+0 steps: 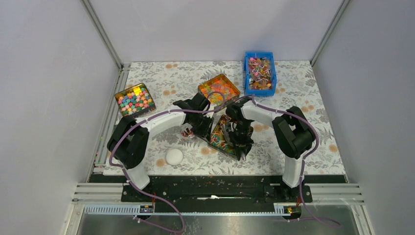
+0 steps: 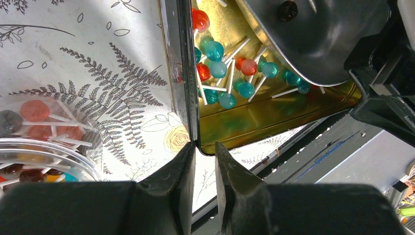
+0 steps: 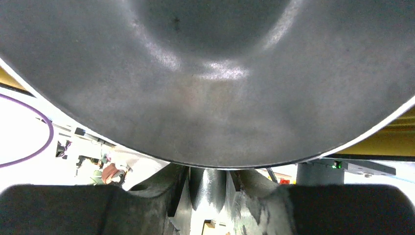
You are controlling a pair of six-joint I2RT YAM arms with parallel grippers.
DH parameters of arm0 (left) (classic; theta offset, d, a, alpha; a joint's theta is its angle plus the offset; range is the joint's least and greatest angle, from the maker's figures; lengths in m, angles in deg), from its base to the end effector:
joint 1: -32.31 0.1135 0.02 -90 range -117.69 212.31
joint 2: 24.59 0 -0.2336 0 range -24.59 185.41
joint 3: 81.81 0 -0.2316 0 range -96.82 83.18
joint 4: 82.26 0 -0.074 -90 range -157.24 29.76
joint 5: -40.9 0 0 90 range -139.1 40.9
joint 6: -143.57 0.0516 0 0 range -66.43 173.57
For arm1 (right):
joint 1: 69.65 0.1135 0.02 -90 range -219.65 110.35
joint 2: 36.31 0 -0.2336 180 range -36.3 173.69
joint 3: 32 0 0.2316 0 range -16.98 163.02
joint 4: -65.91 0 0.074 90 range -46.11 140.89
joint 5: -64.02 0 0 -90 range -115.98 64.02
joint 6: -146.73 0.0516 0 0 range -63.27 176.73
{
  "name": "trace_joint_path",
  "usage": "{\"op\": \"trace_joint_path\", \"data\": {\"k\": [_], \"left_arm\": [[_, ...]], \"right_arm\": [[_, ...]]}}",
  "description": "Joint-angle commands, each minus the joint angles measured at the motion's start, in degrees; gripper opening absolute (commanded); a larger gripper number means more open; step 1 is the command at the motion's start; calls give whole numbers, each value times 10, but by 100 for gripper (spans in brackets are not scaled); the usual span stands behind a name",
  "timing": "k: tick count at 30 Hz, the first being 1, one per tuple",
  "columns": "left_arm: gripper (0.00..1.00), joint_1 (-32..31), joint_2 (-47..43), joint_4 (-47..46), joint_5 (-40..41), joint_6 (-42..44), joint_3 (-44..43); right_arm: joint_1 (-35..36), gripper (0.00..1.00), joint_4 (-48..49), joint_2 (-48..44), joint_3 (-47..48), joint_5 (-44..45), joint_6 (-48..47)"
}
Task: Pack the candies
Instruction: Scoop the fake candies from the storage box.
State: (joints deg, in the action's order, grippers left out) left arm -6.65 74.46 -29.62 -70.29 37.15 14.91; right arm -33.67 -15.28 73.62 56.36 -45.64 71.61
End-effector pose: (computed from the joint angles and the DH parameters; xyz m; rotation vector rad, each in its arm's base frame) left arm 0.2406 -0.2186 0.1677 0.6658 2.8137 -0.7346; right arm 0.2228 0.1832 0.1284 0.4560 -2.7425 -0.3015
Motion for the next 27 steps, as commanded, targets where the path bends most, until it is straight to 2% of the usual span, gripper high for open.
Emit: {"op": "trace_joint_path", "data": {"k": [1, 6, 16, 21, 27], "left_arm": [[19, -5, -12, -7, -8, -5, -23], [19, -4, -11, -7, -9, -2, -29], [19, -5, -15, 4, 3, 4, -35], [19, -5, -15, 6, 7, 6, -36], [18, -5, -12, 6, 7, 8, -38]], "right_arm": [[-4, 0, 107, -6, -25, 71, -18], [-4, 0, 102, 6, -20, 77, -31], [-4, 0, -66, 44, 80, 45, 3], [-4, 0, -112, 42, 84, 18, -10], [-3, 0, -137, 89, 122, 10, -36]]}}
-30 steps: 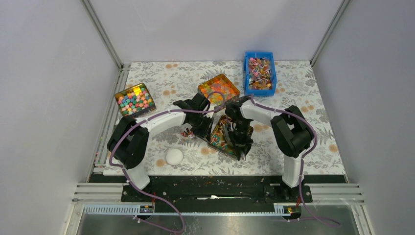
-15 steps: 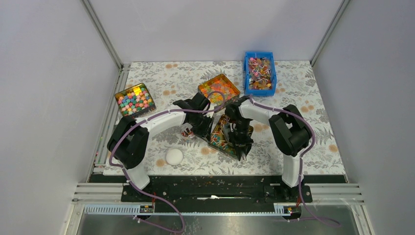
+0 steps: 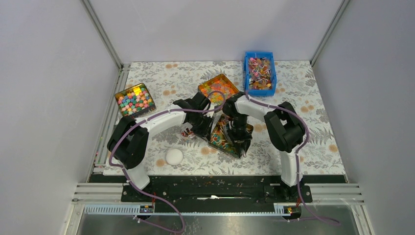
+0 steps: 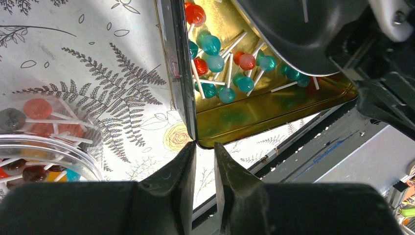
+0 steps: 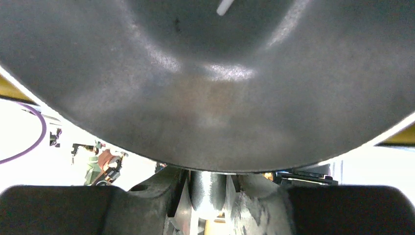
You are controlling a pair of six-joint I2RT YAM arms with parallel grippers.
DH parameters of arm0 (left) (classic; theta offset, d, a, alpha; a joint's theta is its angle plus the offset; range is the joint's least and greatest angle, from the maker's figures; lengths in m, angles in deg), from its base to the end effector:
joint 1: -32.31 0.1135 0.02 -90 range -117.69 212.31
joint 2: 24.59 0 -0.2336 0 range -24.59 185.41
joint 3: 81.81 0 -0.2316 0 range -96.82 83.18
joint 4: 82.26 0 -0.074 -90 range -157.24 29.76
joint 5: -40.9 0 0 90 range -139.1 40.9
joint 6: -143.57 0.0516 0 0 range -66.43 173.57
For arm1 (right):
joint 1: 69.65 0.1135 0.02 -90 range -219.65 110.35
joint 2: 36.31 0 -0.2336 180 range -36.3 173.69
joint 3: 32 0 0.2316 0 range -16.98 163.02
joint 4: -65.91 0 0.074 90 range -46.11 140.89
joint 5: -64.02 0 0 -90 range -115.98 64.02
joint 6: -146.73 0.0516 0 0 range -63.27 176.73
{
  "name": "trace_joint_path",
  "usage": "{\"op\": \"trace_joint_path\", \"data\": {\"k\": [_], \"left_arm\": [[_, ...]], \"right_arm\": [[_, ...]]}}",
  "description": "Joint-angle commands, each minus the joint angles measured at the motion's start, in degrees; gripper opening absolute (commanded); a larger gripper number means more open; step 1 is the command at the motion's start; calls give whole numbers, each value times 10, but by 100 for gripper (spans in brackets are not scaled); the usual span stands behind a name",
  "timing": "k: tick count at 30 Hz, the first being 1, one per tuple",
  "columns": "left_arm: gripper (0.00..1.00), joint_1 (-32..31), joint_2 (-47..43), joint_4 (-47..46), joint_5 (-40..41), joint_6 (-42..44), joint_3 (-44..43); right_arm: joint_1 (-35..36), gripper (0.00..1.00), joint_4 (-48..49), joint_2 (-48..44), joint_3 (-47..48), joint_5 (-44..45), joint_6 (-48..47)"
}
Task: Pack the candies
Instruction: Scoop the fake candies from the storage box.
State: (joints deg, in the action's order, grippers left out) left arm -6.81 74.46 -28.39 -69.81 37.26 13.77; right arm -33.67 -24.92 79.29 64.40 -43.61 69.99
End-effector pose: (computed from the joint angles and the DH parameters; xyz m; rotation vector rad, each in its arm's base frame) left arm 0.2411 -0.2196 0.1719 0.6698 2.8132 -0.7227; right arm 0.2315 0.1874 0.1323 0.4581 -2.6545 -0.1815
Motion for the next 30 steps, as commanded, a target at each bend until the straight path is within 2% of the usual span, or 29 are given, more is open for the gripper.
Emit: {"op": "trace_joint_path", "data": {"k": [1, 6, 13, 25, 30], "left_arm": [[18, -3, -12, -6, 2, 7, -27], [18, -3, -13, -6, 0, 8, -27], [18, -4, -17, -6, 2, 6, -26], [17, -3, -26, -22, -7, -11, -8], [17, -3, -31, -27, -9, -17, -3]], "right_arm": [[-3, 0, -40, 43, 50, -12, -23], [-3, 0, -49, 89, 94, -5, -34], [-2, 0, -16, 101, 130, 16, -25], [-2, 0, 244, -45, -73, 73, 23], [-1, 0, 285, -64, -103, 79, 21]]}}
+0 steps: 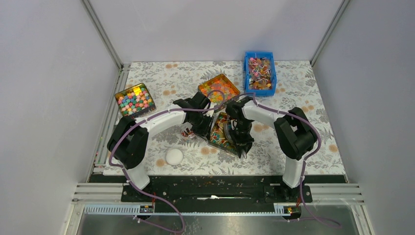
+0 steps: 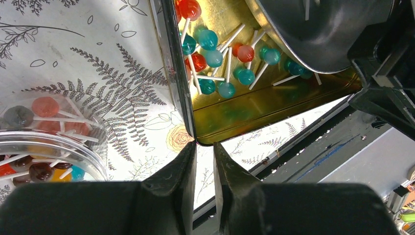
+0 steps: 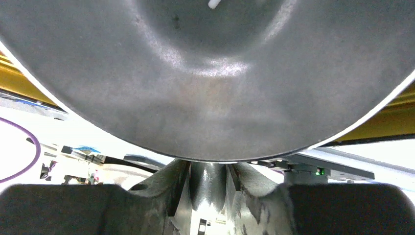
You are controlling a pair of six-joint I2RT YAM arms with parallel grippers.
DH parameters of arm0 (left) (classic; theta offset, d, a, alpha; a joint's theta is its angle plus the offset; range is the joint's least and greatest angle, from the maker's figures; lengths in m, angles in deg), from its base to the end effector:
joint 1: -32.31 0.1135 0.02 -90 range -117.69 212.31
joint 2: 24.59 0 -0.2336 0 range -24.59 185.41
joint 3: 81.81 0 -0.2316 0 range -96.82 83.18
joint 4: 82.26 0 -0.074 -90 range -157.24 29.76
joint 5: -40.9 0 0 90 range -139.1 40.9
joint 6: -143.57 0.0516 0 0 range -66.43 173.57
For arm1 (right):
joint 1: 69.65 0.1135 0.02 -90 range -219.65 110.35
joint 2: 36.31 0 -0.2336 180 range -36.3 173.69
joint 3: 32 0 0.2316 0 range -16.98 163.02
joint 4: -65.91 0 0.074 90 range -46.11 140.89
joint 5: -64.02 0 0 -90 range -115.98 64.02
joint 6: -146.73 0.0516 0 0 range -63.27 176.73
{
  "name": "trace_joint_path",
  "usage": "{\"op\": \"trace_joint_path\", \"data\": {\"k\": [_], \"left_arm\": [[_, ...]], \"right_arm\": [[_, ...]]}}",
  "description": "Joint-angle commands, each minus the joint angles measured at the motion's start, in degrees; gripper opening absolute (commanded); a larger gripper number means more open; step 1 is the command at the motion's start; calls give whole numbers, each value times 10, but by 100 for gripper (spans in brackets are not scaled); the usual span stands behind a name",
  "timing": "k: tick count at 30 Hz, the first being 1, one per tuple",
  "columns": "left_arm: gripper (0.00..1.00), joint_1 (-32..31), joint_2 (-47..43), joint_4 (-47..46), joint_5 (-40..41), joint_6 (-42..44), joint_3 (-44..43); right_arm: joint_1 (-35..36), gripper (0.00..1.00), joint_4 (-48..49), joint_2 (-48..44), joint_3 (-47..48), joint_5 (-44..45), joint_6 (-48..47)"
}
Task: Pack the candies
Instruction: Scoop the fake candies from the storage box.
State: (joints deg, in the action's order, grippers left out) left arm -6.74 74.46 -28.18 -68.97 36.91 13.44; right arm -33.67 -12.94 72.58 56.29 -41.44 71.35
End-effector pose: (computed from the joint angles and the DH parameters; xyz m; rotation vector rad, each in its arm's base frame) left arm 0.2424 -0.2192 0.1731 0.6552 2.8131 -0.7046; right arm 0.2283 0.1827 0.1310 0.4998 -2.8239 -0.2506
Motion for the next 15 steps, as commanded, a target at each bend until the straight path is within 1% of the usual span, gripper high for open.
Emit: {"op": "trace_joint_path", "data": {"k": [1, 4, 8, 15], "left_arm": [[17, -4, -32, -31, -17, -14, 2], [17, -4, -36, -34, -18, -17, 5], [19, -4, -46, -40, -10, -21, 12], [42, -4, -101, -71, 23, -22, 32]], "right_arm": [[-2, 0, 168, 3, -24, 57, 5], [-1, 0, 170, 5, -24, 49, -6], [1, 0, 169, -14, -33, 52, -9], [11, 0, 138, -68, -37, 76, -8]]}}
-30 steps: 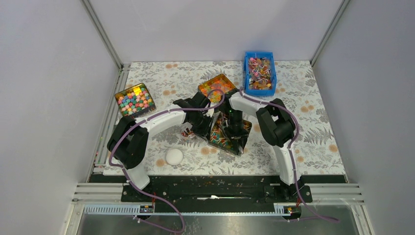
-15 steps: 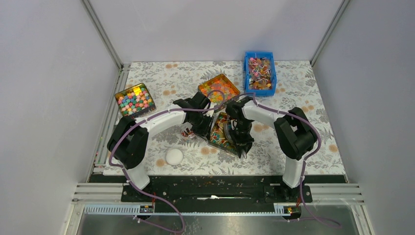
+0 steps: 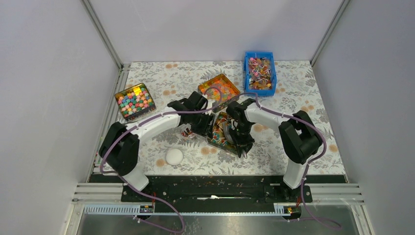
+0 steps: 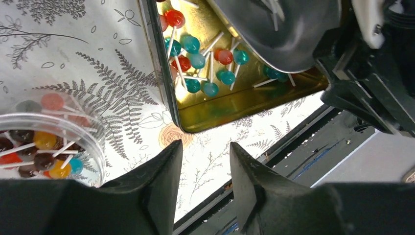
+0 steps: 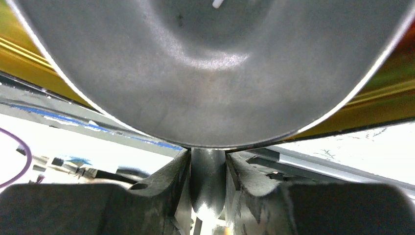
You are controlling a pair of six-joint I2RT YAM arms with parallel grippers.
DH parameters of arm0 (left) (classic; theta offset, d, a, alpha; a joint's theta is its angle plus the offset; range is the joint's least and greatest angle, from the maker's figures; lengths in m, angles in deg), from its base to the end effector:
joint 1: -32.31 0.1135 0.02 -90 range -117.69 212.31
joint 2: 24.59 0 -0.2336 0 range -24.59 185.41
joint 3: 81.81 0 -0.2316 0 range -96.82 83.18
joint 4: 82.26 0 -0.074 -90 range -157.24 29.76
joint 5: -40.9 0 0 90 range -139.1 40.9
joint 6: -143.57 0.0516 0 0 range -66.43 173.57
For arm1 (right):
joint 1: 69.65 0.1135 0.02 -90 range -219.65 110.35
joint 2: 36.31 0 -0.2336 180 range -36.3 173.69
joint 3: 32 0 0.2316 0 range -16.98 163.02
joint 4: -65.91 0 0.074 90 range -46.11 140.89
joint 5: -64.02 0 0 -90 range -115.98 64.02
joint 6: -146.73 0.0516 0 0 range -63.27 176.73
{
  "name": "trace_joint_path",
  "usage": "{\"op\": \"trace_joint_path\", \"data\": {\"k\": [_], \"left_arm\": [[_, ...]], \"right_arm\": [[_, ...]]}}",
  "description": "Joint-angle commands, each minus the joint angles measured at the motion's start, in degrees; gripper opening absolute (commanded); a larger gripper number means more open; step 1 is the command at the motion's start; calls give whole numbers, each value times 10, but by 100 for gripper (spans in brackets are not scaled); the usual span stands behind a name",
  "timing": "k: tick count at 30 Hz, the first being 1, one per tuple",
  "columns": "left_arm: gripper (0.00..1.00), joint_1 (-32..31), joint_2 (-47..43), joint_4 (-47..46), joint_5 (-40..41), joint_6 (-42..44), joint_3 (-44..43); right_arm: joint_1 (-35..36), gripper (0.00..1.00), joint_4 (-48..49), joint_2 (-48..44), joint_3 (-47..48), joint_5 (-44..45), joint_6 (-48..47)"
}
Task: Pack the candies
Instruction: Scoop the fake candies from the storage box.
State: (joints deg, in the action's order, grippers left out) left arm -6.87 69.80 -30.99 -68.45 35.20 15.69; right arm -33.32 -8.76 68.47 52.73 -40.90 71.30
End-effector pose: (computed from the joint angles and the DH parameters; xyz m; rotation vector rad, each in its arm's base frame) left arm 0.2372 -0.2154 0.1892 0.6175 2.7324 -0.7397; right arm 0.2233 0.1807 0.1365 0.5396 -2.8914 -0.2957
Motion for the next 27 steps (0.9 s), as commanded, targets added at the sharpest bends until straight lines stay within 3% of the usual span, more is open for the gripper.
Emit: {"op": "trace_joint_path", "data": {"k": [1, 16, 27], "left_arm": [[43, -3, -62, -47, 19, -6, 11], [45, 11, -188, -95, 41, -26, 75], [44, 22, -253, -103, 44, -32, 130]], "right_arm": [[10, 0, 89, -34, 1, 78, -6], [58, 0, 11, -133, 5, 130, 23], [74, 0, 92, -234, -94, 189, 56]]}}
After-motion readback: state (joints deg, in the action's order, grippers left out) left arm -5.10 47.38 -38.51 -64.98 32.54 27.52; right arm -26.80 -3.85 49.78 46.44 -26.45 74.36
